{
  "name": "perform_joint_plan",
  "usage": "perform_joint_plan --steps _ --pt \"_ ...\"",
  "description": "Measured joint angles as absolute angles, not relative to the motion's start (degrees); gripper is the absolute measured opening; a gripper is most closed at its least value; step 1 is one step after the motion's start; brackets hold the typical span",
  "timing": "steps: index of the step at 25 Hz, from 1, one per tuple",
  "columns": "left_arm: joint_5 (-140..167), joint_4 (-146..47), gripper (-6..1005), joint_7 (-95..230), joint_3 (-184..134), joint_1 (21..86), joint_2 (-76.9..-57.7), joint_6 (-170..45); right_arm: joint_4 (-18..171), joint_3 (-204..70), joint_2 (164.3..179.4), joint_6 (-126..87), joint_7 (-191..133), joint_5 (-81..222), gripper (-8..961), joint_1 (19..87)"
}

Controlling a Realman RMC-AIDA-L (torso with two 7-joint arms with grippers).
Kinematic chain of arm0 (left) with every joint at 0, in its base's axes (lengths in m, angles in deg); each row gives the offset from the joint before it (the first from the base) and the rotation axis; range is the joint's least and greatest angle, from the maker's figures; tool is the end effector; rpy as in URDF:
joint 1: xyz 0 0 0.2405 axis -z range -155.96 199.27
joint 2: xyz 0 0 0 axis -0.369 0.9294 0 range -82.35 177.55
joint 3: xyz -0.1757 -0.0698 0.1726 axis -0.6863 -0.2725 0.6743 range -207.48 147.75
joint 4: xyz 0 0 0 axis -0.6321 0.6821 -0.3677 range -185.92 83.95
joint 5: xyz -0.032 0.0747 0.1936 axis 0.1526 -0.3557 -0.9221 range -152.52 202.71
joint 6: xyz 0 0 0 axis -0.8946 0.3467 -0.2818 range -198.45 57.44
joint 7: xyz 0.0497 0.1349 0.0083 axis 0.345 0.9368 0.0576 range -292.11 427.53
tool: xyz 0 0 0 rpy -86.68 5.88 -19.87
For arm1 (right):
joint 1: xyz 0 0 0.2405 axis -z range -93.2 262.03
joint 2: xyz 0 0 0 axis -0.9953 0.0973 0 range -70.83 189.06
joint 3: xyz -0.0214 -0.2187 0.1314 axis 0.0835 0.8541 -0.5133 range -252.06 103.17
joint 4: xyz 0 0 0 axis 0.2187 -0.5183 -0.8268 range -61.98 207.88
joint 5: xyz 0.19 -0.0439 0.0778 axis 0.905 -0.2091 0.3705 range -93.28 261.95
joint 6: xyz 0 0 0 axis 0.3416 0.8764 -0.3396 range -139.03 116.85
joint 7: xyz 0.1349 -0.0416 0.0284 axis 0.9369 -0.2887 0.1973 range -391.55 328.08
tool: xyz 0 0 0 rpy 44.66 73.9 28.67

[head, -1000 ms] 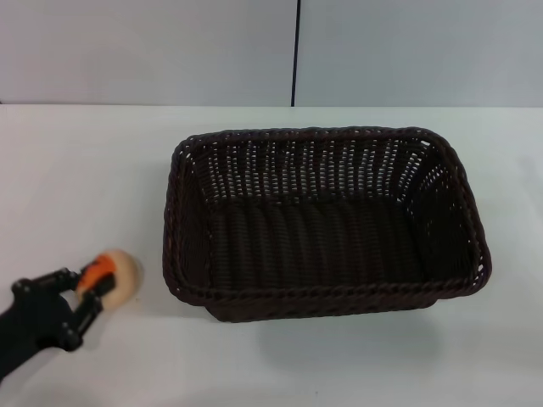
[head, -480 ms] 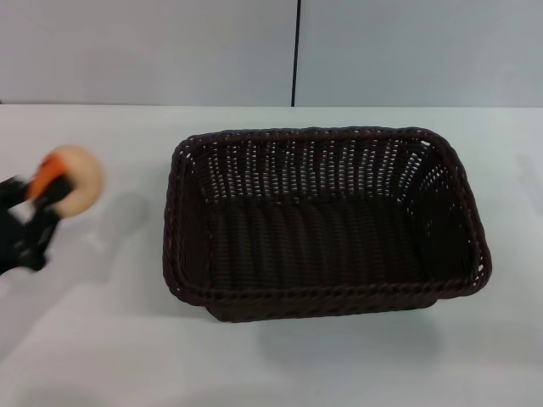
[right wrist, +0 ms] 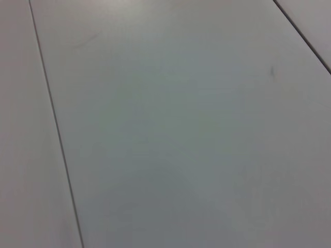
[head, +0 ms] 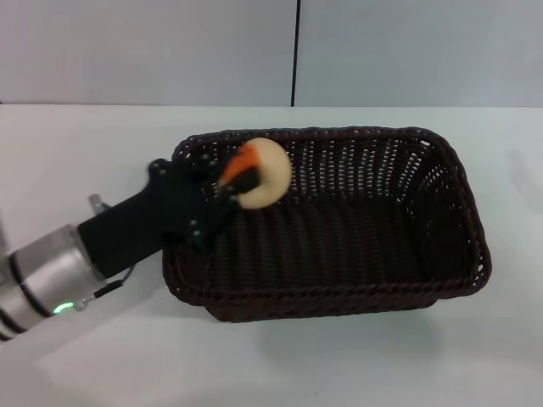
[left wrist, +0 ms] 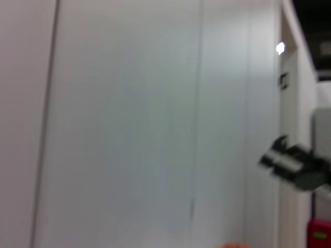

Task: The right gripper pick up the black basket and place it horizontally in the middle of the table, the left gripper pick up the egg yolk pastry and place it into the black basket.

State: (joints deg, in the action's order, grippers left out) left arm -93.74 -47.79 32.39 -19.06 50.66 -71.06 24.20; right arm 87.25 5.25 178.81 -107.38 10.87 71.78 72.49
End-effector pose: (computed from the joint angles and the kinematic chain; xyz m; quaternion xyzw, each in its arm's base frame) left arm -0.2628 0.2745 -0.0497 -0.8677 -0.1203 -0.4248 0.2283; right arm 0.3108 0.2557 0.0395 -0.6255 0.2110 0.5727 0.4861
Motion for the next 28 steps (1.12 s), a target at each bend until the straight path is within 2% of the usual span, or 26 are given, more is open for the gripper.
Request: perform_joint_plan --steps 3,9,20,25,28 --pt "-93.6 -48.1 215 32.6 -20.0 50.7 -71.04 21.5 86.5 5.2 178.82 -107.7 10.9 72.8 759 72.4" --pt "-93.5 -46.8 461 33.9 -26.9 48.6 -70.68 21.4 86.3 5.2 178.82 -107.7 10.7 74.0 759 72.3" --pt "-93.3 -47.6 699 44.5 -59.1 38.9 -70.81 20.9 77.4 5.2 178.88 -107.0 7.9 88.6 760 68.8" --pt "-93.4 -49.9 833 47.1 -64.0 37.7 -70.70 18.9 76.4 5.0 178.87 -105.4 5.9 89.4 760 67.4" --pt "-93.4 -50.0 832 47.3 -64.6 37.7 -70.66 18.1 76.5 5.2 178.67 -104.5 5.9 89.3 759 66.7"
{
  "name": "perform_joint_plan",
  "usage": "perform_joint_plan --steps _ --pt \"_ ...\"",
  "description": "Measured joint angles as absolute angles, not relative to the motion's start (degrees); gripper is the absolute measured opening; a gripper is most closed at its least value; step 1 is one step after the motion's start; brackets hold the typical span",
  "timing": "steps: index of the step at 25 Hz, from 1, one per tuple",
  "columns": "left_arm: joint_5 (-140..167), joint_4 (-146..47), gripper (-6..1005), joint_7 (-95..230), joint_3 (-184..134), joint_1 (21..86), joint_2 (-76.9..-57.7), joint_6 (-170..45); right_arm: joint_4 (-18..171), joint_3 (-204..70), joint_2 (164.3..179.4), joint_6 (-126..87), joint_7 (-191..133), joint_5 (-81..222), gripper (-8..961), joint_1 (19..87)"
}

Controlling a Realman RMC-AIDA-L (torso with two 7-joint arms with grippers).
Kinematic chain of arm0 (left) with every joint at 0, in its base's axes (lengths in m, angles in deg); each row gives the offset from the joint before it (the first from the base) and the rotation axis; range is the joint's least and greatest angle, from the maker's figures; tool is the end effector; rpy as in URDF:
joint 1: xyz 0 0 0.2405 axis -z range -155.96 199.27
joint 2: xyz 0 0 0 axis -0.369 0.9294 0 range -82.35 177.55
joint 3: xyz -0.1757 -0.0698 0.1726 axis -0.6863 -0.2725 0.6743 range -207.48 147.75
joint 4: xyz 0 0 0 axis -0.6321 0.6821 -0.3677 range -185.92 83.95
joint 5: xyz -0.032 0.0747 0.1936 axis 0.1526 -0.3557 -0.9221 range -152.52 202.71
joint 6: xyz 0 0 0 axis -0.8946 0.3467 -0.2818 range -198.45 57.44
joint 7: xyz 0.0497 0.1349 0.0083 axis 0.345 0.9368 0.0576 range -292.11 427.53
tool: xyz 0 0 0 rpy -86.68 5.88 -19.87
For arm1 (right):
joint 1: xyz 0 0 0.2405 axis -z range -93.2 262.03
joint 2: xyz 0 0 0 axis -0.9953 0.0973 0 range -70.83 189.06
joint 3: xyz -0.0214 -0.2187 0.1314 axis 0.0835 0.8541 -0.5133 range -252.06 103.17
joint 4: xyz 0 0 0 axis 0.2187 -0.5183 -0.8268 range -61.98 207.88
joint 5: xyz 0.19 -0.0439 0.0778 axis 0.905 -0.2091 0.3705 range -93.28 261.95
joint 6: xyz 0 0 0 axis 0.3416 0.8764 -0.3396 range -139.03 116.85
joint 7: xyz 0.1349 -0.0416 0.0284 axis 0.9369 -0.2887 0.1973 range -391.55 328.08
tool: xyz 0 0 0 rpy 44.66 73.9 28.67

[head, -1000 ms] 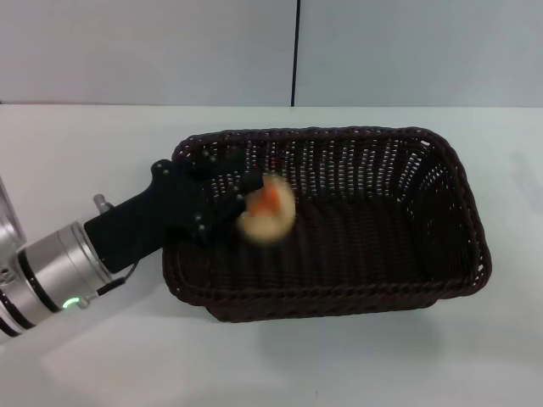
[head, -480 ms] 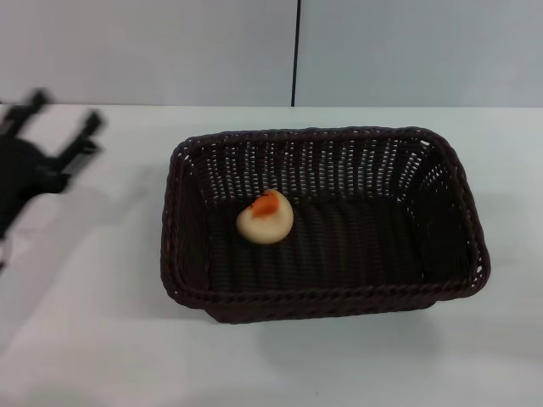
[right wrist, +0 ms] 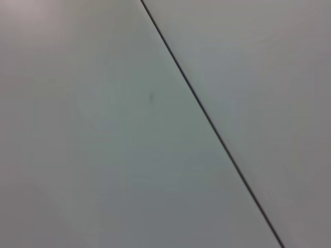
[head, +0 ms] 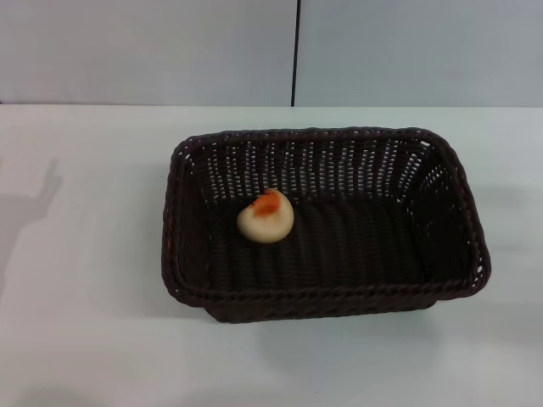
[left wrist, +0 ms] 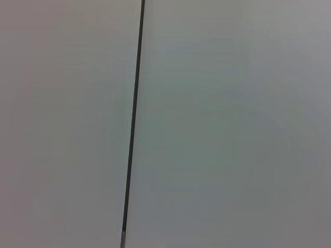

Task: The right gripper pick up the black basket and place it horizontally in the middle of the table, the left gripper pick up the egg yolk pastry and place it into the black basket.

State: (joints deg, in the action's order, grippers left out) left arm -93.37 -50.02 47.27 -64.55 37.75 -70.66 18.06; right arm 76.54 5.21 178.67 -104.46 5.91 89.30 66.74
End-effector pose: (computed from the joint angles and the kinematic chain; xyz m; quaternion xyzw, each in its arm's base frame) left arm -0.3677 0.2528 0.0340 -0.6437 -0.2135 -0.3652 0.6377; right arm 0.3446 0.2681 0.0544 -0.5395 0.2549 0.5318 0.6010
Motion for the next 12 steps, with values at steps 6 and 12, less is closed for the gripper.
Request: perform_joint_plan --steps 6,12 --pt "-93.5 -50.5 832 47.3 -64.8 38.1 -70.73 17.4 76.6 5.8 178.44 -104.2 4.2 88.9 759 66.2" --pt "-93.4 -52.5 832 47.3 -65.1 37.7 -70.84 15.0 76.5 5.5 178.49 -104.3 -0.8 88.9 759 66.7"
